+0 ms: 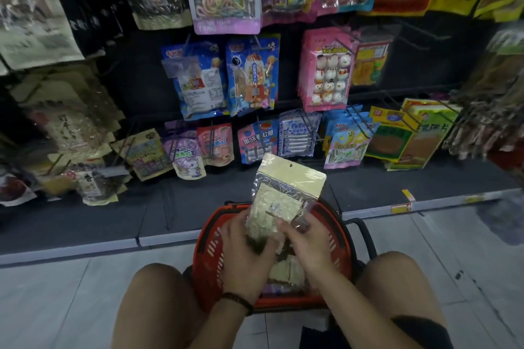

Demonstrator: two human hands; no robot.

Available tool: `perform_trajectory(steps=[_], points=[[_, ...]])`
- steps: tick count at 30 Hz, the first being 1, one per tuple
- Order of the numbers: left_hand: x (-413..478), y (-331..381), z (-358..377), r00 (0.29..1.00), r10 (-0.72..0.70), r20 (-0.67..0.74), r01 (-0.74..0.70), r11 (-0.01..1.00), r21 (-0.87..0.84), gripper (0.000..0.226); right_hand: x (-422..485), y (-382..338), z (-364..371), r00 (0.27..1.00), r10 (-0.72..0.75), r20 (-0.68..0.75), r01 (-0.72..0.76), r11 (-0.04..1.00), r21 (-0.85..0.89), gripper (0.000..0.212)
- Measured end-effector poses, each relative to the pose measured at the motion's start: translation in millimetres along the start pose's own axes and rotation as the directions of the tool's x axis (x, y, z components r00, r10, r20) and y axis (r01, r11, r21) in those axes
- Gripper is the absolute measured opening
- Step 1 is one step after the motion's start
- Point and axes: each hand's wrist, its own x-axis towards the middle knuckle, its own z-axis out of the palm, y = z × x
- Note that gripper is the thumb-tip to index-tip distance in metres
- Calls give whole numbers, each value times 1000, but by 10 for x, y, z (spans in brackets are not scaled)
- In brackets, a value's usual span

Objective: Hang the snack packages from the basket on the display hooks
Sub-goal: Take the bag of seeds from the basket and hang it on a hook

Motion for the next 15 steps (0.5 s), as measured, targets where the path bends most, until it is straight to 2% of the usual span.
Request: perform_trajectory(steps=[2, 4, 7, 9, 10, 13, 15], points=[[95, 161, -4, 990, -4, 141, 32, 981, -192, 70, -42, -111, 116, 994, -103, 32, 105, 993, -45, 32], [193, 242, -4, 983, -11, 184, 66, 953, -295, 70, -105, -220, 208, 970, -228, 81, 240, 950, -201, 32], [314, 300, -87, 995, -80, 55, 94, 935, -342, 35, -159, -324, 272, 906, -384, 180, 424, 809, -406, 36], [408, 286, -198, 990, -137, -15, 124, 934, -335, 12, -159, -428, 260, 870, -412, 269, 490, 777, -395, 31], [444, 292, -274, 988, -154, -12, 141, 933, -332, 10, -153, -509, 236, 868, -402, 291, 491, 779, -389, 29], [542, 397, -507, 985, -142, 100, 168, 924, -343, 36, -31, -800, 173, 886, -450, 114, 452, 777, -438, 39], [635, 457, -643, 979, -127, 162, 180, 909, -375, 49, 91, -1082, 167, 920, -390, 40, 374, 842, -389, 53]])
